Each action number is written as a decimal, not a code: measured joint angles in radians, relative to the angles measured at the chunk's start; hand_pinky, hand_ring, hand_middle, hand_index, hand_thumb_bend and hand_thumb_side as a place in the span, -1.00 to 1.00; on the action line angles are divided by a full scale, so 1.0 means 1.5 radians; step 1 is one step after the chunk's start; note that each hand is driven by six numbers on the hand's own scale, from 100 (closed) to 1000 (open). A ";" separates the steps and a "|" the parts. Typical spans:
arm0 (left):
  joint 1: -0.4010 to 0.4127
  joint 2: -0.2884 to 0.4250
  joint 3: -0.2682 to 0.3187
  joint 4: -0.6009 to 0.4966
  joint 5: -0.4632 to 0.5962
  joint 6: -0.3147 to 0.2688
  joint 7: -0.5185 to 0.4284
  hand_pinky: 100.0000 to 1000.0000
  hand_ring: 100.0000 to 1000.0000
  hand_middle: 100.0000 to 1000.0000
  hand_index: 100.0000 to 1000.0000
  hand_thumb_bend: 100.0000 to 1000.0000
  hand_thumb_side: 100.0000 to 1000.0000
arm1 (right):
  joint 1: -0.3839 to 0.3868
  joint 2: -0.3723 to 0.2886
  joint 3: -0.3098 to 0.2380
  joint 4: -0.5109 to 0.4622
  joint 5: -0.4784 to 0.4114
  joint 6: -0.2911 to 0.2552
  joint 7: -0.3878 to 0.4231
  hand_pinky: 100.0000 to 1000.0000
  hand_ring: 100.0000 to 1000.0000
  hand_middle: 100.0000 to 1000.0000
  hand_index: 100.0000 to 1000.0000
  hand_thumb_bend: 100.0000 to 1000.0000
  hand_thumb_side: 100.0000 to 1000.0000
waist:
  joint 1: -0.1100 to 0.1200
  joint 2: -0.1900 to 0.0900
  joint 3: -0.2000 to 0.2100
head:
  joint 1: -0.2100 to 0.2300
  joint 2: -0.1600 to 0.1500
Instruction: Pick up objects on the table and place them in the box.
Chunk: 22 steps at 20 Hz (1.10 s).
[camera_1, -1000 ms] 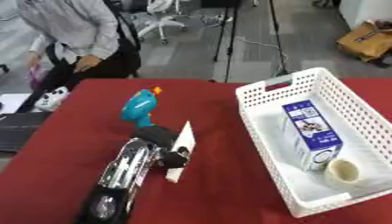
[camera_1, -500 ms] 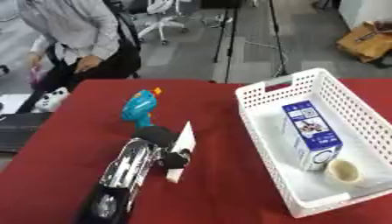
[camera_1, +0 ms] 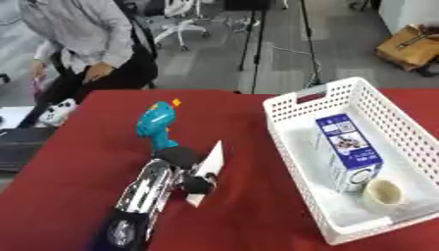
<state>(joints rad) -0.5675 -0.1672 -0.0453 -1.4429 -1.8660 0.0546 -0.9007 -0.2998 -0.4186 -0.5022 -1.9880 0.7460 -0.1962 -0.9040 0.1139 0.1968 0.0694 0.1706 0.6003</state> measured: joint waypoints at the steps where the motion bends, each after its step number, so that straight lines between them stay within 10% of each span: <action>1: 0.000 0.000 0.000 0.000 0.000 0.001 0.000 -0.03 -0.14 -0.20 0.26 -1.00 0.96 | 0.000 0.000 -0.001 0.000 0.000 0.000 0.000 0.38 0.25 0.04 0.12 -1.00 -0.10 | 0.000 0.000 0.000 | 0.000 -0.001; 10: -0.002 -0.003 0.000 0.001 0.008 0.005 0.000 -0.10 -0.21 -0.29 0.16 -1.00 0.03 | 0.000 0.000 -0.001 0.000 0.000 0.000 0.000 0.39 0.25 0.04 0.12 -1.00 -0.12 | 0.000 0.000 0.000 | 0.003 -0.003; 22: -0.004 -0.003 0.000 0.002 0.020 0.007 0.000 -0.16 -0.30 -0.40 0.06 -1.00 -0.31 | -0.005 0.000 -0.001 0.000 0.000 0.003 0.000 0.39 0.25 0.04 0.12 -1.00 -0.13 | 0.000 0.000 0.000 | 0.003 -0.009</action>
<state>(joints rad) -0.5735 -0.1714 -0.0455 -1.4399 -1.8359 0.0649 -0.9001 -0.3076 -0.4186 -0.5043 -1.9880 0.7459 -0.1922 -0.9047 0.1139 0.1966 0.0687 0.1751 0.5872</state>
